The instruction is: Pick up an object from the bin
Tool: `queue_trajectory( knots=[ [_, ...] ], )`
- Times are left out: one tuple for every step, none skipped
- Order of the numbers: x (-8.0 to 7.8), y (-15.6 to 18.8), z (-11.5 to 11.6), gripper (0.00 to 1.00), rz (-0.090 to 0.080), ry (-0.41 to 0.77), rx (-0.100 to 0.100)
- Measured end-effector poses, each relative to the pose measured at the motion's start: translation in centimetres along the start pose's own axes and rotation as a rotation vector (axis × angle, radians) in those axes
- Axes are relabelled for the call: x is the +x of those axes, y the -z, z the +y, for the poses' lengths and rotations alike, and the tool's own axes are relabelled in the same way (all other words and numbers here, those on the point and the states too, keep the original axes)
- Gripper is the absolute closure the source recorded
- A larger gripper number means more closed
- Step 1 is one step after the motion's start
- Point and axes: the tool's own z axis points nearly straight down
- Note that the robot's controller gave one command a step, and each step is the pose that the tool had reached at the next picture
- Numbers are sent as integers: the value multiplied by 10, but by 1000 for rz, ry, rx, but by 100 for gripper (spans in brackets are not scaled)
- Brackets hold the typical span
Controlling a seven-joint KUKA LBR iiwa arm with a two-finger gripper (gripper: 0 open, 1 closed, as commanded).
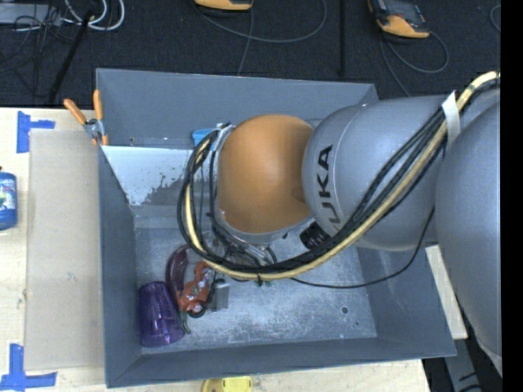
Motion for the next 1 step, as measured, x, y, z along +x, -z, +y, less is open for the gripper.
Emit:
queue_trajectory(
  knots=[
    [-7,42,3,100,7,-22,1]
  ],
)
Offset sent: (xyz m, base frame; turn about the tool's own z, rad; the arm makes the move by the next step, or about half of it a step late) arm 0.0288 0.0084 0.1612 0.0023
